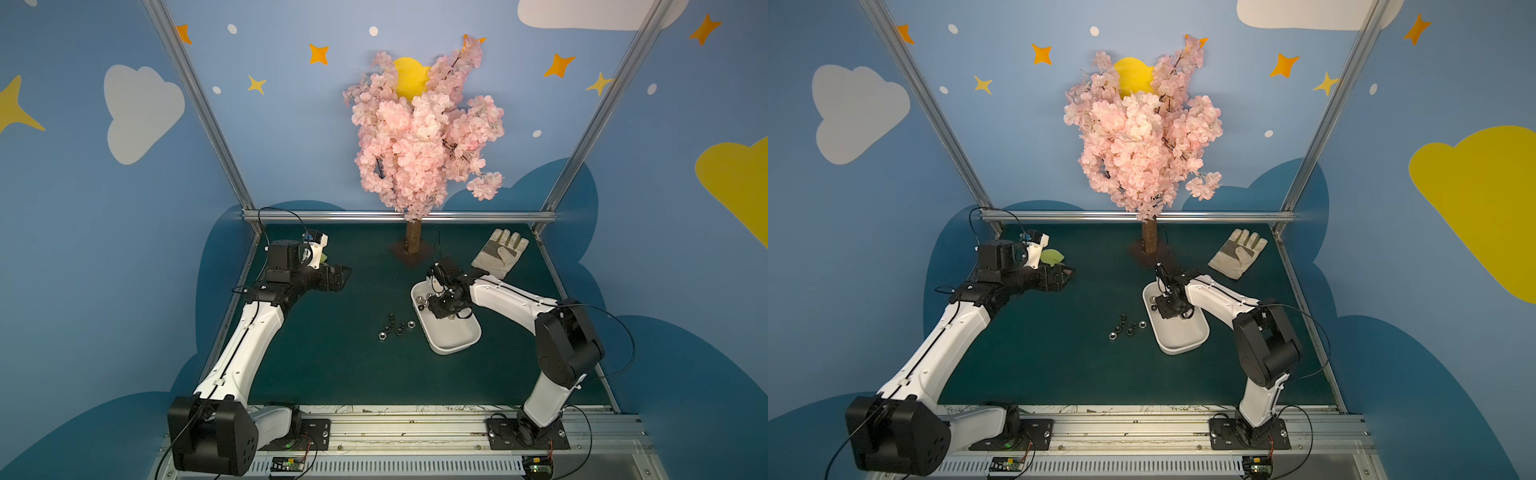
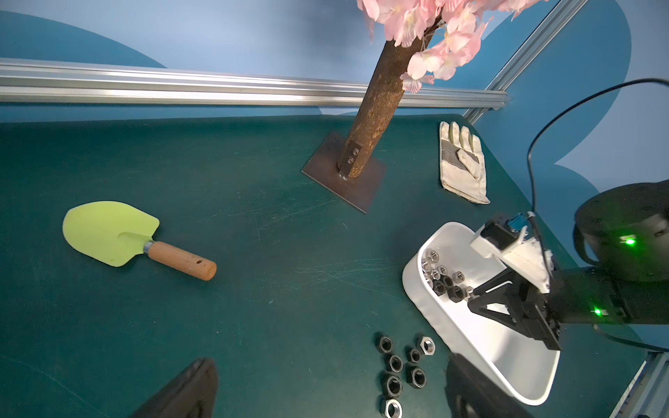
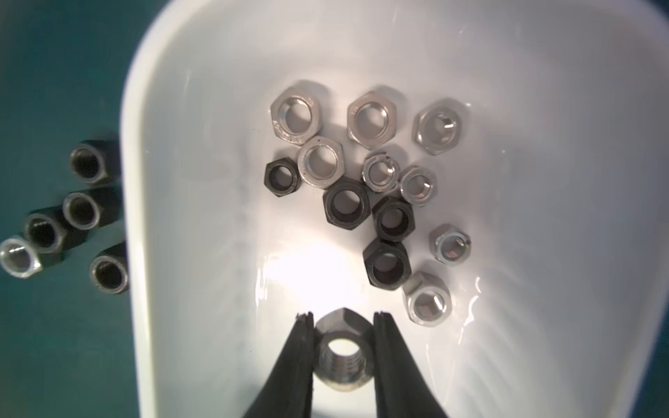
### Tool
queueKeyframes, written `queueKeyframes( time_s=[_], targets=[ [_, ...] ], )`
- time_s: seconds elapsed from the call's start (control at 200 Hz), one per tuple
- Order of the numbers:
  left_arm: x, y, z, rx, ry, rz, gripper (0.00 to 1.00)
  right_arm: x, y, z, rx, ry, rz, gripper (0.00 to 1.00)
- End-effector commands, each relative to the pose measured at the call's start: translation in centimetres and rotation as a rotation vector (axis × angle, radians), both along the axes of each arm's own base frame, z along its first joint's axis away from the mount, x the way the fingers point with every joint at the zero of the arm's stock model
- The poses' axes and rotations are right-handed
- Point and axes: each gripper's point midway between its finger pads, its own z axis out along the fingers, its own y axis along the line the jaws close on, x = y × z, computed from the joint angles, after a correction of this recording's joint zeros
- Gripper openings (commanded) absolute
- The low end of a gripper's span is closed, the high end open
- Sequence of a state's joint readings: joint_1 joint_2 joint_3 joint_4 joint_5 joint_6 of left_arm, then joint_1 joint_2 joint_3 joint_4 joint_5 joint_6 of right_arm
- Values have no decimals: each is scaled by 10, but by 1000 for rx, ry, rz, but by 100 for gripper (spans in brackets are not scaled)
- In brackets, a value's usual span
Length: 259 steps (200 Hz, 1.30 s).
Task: Put the nuts on the desktop into the storage box
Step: Place the nut in the storage box.
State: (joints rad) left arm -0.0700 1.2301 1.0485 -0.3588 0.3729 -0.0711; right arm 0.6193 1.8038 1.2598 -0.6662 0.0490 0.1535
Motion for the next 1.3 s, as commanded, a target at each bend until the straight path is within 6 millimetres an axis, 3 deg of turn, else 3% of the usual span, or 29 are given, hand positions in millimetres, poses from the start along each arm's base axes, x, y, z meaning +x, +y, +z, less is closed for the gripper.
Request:
queueKeyframes(
  time_s=[0.0,0.33,0.651,0.961,1.167,1.227,1.292],
  targets=[
    [-3,1,3,4,-9,-8,100,-1,12,2,-14,18,29,19],
    [-3,2,1,15,-5,-5,100,9,26,-25,-86,80,48,19],
    [-2,3,-2,21,1,-1,100,34,32,-28,-115,59,57,23],
    [-1,2,-5,18,9,-5,100,43,34,12,-77,-40,40,53],
    [0,0,-4,9,11,-11,100,41,33,71,-36,-183,37,53],
    [0,0,-4,7,9,-9,100,37,43,88,12,-213,60,52],
    [-1,0,-4,6,8,-10,100,24,67,99,103,-201,128,52]
  ],
)
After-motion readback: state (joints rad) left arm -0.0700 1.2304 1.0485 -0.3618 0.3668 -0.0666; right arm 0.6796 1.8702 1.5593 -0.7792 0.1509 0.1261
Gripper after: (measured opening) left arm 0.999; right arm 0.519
